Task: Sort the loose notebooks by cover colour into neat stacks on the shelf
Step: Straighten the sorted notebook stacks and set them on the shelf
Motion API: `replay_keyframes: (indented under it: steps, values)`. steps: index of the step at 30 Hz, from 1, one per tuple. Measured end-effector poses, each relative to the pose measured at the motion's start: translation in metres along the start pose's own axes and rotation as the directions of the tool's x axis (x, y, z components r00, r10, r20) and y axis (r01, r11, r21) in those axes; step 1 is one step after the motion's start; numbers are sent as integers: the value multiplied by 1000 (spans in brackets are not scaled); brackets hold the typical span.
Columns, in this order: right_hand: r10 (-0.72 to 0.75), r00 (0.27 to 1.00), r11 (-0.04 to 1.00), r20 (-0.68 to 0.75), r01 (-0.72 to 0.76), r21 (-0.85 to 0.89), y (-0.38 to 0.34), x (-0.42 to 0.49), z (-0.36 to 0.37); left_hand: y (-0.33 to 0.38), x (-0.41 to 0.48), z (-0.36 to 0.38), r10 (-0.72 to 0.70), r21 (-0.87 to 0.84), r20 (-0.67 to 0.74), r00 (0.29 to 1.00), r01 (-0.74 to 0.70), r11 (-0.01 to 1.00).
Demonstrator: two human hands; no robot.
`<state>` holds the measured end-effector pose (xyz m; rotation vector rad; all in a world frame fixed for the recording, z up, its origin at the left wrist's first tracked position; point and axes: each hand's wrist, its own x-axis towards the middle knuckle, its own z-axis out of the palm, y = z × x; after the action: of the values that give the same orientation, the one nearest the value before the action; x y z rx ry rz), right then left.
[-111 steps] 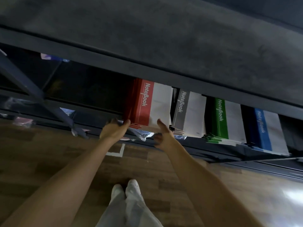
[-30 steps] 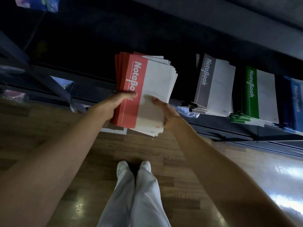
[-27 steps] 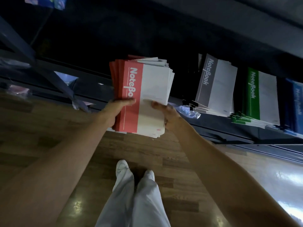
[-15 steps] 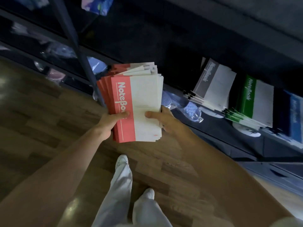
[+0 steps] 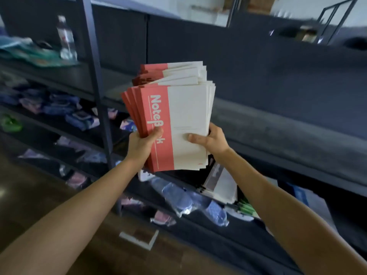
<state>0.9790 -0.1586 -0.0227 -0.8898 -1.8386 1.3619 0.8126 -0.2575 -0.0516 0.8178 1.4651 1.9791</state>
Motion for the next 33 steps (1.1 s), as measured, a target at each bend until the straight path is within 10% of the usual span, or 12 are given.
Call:
replay_keyframes:
  steps: [33]
  values:
    - [-27,968,986,-251,67,153,19,241,-16,-36,297,67,39,45,542,839,-75,996]
